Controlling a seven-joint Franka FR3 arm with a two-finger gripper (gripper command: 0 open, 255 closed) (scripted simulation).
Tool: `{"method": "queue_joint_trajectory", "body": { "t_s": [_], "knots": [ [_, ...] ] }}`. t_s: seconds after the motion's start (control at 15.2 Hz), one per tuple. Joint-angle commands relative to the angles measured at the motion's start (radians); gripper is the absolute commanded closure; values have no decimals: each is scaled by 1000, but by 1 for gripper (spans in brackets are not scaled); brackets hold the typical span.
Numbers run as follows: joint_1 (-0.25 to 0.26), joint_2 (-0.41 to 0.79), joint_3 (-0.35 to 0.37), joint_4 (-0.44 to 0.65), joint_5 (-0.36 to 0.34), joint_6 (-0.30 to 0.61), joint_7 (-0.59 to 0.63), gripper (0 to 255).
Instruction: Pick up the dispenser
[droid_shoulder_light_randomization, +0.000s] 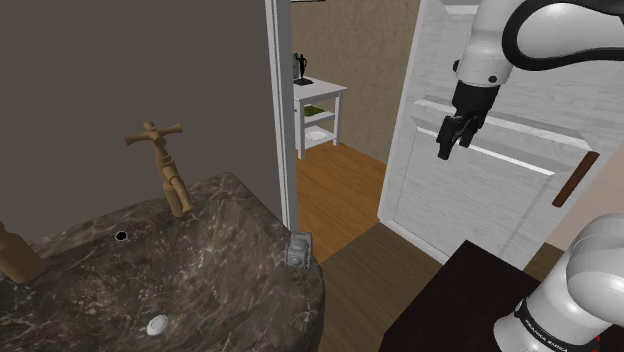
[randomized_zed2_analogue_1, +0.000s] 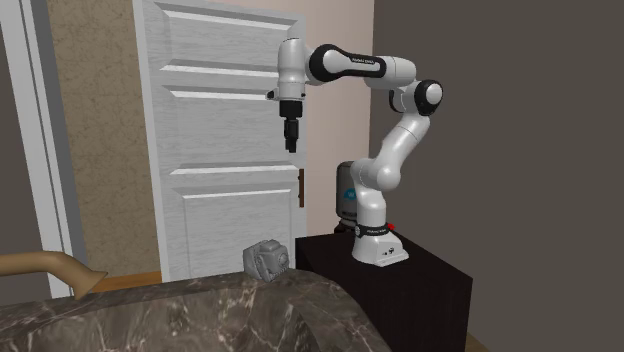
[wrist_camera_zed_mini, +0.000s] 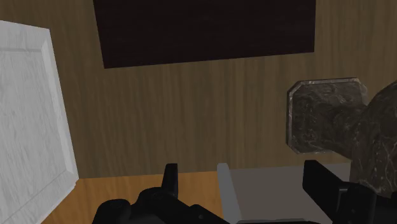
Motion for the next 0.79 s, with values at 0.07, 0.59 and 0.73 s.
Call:
{"method": "queue_joint_trajectory", "body": {
  "t_s": [0.07, 0.59, 0.73],
  "knots": [
    [4, 2, 23, -10, 17, 11, 36, 0],
    [33, 82, 210, -32, 141, 118, 318, 0],
    [37, 119, 258, -23, 165, 149, 388, 0]
  ]
}}
